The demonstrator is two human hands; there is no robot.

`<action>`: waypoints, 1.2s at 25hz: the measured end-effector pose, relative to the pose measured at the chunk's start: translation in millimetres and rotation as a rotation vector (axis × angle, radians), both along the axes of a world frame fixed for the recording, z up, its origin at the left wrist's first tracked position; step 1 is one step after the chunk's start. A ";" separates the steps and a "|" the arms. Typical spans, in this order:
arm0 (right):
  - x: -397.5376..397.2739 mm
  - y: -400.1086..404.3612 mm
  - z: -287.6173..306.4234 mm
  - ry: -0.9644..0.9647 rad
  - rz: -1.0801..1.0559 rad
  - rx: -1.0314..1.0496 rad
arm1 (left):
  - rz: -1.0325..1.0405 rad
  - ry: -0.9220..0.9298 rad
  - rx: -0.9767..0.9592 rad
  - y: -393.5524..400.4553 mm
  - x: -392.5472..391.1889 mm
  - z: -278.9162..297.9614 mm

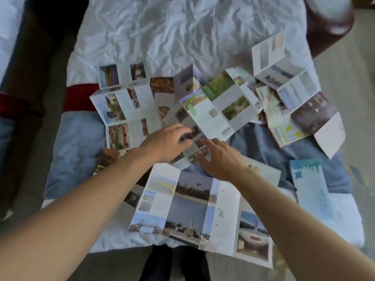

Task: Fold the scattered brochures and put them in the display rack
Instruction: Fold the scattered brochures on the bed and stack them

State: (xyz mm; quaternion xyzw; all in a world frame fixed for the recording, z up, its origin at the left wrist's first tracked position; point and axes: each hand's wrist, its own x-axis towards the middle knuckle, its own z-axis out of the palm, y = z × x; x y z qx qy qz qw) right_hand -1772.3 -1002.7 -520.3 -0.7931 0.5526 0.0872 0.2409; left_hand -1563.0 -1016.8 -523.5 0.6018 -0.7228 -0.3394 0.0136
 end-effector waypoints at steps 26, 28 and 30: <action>67.5 65.1 -112.2 -0.080 -0.005 0.072 | 0.182 -0.188 -0.022 97.6 26.9 -92.1; 82.5 60.2 -110.5 -0.121 -0.007 0.019 | 0.156 -0.080 -0.022 91.3 22.9 -91.8; 94.1 57.9 -107.4 -0.131 -0.018 -0.033 | 0.162 0.014 -0.015 88.1 21.3 -88.8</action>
